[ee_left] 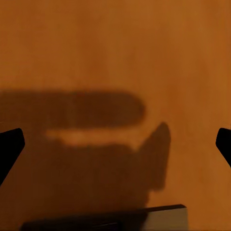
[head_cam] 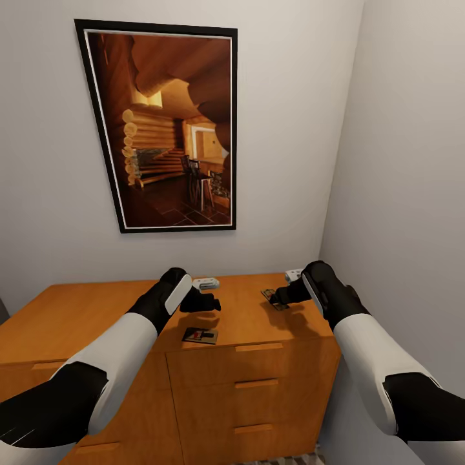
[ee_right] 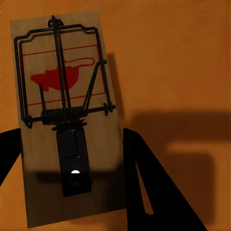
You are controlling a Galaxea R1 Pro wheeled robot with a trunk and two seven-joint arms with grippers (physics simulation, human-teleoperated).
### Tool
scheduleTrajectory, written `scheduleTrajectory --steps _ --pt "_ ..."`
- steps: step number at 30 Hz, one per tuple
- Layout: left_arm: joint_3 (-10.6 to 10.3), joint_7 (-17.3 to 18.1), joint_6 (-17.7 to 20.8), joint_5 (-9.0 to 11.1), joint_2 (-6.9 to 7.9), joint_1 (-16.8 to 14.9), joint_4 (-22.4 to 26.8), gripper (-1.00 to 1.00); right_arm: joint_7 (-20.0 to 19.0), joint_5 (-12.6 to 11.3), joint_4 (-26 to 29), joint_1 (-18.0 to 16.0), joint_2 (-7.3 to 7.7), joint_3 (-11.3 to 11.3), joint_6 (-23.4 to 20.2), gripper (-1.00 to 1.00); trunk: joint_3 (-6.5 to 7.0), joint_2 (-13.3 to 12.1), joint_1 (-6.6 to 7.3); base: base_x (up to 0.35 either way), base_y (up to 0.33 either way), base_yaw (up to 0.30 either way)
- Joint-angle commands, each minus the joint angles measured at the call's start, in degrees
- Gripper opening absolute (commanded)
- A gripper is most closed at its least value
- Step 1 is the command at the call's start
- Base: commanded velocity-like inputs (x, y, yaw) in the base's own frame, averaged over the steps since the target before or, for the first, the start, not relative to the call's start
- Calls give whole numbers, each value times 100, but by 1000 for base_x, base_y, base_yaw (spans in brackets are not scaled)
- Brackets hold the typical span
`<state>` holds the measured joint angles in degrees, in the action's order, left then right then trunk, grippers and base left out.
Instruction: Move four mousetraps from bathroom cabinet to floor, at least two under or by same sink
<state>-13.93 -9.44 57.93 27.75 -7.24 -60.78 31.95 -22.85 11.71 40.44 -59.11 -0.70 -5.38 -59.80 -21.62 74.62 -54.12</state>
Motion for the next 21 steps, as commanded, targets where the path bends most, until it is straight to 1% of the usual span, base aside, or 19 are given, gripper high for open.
scheduleTrajectory --steps 1,4,10,13,19,21 --pt "-22 -53 15 62 3 -4 -1 100 -28 61 6 -4 0 -11 -20 -100 -7 4 0 -104 0 0" --pt "-22 -47 22 73 0 -4 -7 100 -25 73 7 -4 -1 -20 -20 -100 -7 4 0 -205 0 0" --pt "-22 -41 25 96 4 -4 -18 100 -5 69 7 -4 -4 -14 -20 -100 -7 4 0 -324 0 0" --pt "-22 -43 20 77 6 -4 -24 100 -3 69 7 -4 -9 -20 -20 -100 -7 4 0 -284 0 0" --pt "-22 -56 14 65 10 -4 -30 100 -2 76 7 -4 -23 -21 -20 -100 -7 4 0 -80 0 6" --pt "-22 -57 11 60 15 -4 -31 100 -4 76 7 -4 -20 -18 -20 -100 -7 4 0 -17 0 117"
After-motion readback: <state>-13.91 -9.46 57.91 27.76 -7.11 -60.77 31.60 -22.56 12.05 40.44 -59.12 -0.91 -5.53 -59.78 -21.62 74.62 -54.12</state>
